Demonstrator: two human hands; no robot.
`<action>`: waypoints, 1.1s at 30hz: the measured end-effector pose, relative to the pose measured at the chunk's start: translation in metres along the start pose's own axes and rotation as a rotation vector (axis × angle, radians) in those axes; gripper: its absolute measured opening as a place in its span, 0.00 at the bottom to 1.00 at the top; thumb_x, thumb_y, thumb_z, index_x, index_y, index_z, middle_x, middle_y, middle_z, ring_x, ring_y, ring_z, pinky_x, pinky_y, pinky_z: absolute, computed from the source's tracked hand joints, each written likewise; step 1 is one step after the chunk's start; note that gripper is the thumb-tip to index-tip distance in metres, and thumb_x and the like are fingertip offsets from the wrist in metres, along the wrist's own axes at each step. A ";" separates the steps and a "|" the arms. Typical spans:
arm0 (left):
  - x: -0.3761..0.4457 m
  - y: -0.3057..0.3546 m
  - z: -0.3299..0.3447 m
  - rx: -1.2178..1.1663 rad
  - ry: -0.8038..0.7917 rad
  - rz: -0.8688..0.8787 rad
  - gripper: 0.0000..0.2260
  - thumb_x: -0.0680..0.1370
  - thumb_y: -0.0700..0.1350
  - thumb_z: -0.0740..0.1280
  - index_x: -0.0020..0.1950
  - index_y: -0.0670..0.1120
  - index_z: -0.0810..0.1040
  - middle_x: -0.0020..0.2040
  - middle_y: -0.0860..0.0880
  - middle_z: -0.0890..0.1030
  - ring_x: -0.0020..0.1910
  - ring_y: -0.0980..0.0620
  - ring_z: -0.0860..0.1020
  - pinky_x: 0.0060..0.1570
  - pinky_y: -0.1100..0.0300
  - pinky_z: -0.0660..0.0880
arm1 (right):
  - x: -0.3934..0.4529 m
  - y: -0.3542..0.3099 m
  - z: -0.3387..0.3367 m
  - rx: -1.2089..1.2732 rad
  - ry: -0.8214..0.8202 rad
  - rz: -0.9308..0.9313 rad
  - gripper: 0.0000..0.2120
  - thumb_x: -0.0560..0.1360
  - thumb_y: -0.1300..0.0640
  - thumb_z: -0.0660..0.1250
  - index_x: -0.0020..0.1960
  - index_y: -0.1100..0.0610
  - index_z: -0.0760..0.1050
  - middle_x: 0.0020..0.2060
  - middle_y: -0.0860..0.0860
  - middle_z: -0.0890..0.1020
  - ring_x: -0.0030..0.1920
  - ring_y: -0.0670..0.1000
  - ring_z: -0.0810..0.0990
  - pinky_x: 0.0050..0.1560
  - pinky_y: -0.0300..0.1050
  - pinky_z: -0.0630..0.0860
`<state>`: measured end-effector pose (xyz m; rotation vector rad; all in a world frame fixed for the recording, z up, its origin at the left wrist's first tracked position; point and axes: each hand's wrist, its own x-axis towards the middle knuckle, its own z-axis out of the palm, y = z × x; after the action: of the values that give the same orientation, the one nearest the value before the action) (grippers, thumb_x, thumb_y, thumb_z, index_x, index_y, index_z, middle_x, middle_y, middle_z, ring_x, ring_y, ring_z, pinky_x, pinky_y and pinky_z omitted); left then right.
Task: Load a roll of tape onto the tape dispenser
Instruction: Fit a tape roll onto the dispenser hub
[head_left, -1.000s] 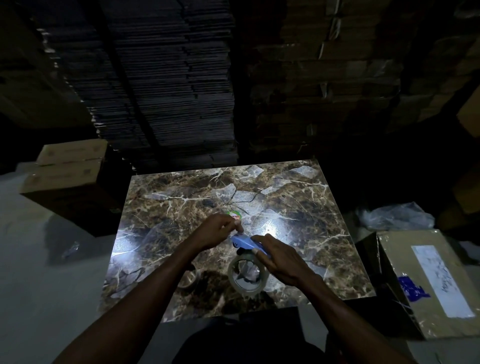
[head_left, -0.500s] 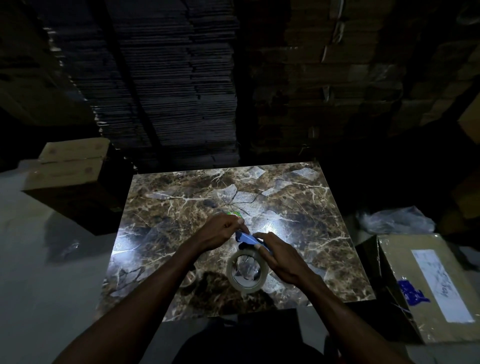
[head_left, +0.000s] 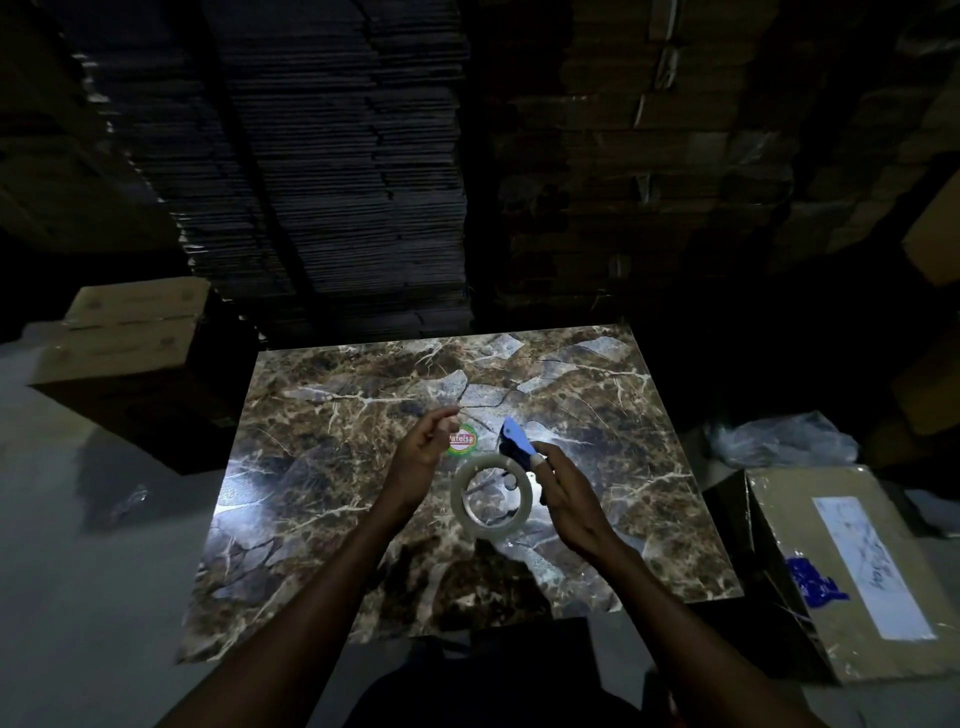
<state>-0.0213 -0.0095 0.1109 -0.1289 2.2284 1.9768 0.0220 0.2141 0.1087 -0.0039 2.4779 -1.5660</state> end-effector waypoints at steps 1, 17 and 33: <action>-0.004 0.001 0.000 0.000 0.000 -0.027 0.12 0.83 0.54 0.61 0.64 0.55 0.78 0.63 0.47 0.81 0.65 0.44 0.78 0.59 0.50 0.75 | 0.000 -0.001 0.000 0.061 0.009 0.035 0.14 0.84 0.43 0.52 0.65 0.42 0.71 0.48 0.42 0.79 0.42 0.41 0.77 0.39 0.38 0.74; -0.021 -0.011 0.009 -0.066 -0.043 -0.119 0.23 0.74 0.65 0.66 0.66 0.58 0.79 0.46 0.48 0.83 0.40 0.50 0.75 0.37 0.56 0.70 | 0.025 -0.004 0.013 0.407 -0.021 0.377 0.30 0.82 0.40 0.51 0.61 0.67 0.72 0.41 0.63 0.76 0.30 0.54 0.73 0.32 0.48 0.71; -0.021 -0.008 0.021 -0.086 0.090 -0.070 0.13 0.80 0.52 0.69 0.64 0.52 0.79 0.57 0.42 0.83 0.41 0.46 0.82 0.41 0.51 0.80 | 0.036 -0.020 0.009 0.194 0.205 0.239 0.24 0.84 0.42 0.48 0.60 0.56 0.75 0.50 0.50 0.78 0.53 0.54 0.79 0.59 0.55 0.73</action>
<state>0.0022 0.0093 0.1045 -0.3083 2.1600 2.0692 -0.0140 0.1933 0.1160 0.4864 2.3498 -1.7668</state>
